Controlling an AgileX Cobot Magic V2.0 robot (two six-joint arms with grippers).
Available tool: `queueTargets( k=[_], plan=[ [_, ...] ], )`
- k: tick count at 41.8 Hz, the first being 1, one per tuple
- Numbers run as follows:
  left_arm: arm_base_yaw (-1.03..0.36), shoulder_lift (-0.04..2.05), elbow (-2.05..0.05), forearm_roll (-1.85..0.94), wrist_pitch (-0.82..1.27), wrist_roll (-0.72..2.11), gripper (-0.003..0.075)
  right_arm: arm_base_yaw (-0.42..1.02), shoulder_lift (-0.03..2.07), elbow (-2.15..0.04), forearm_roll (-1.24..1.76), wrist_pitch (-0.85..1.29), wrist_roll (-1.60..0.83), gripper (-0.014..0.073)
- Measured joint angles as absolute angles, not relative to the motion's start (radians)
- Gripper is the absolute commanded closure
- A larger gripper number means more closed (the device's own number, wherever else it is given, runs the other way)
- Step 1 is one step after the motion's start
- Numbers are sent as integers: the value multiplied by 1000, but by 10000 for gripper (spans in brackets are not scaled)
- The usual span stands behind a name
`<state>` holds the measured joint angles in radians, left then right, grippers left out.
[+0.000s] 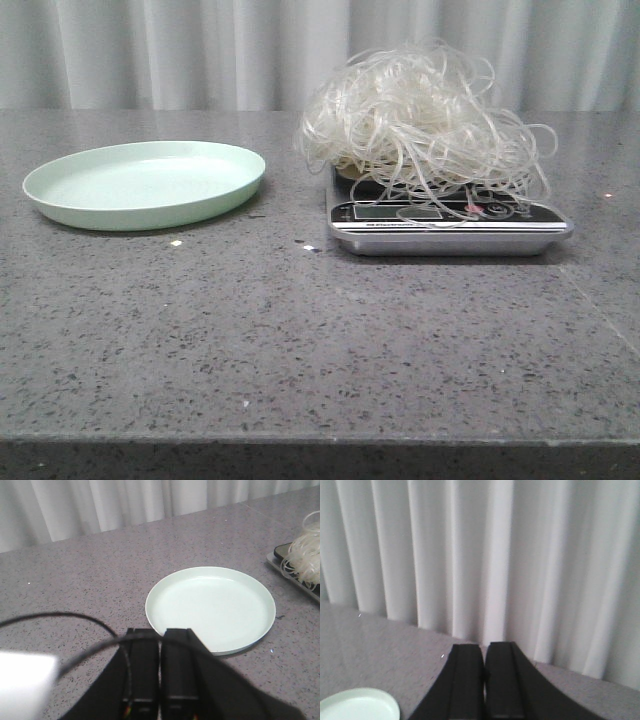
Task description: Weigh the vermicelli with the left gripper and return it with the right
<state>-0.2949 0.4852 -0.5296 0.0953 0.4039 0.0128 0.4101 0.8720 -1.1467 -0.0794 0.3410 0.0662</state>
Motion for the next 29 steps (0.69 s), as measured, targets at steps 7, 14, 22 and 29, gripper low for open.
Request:
queueTargets(
  k=[7,14,22,29],
  plan=[
    [-295,485,-530,97,404,13,584,550,1062,-1248,-98,437,27,76],
    [-295,485,-530,97,404,13,584,595,1218,-1317,-98,531,20,-1],
    [-295,485,-530,97,404,13,584,597,1350,-1358,-98,654,19,-3],
    [-295,485,-530,97,404,12,584,597,1431,-1369,-98,736,19,-3]
  ],
)
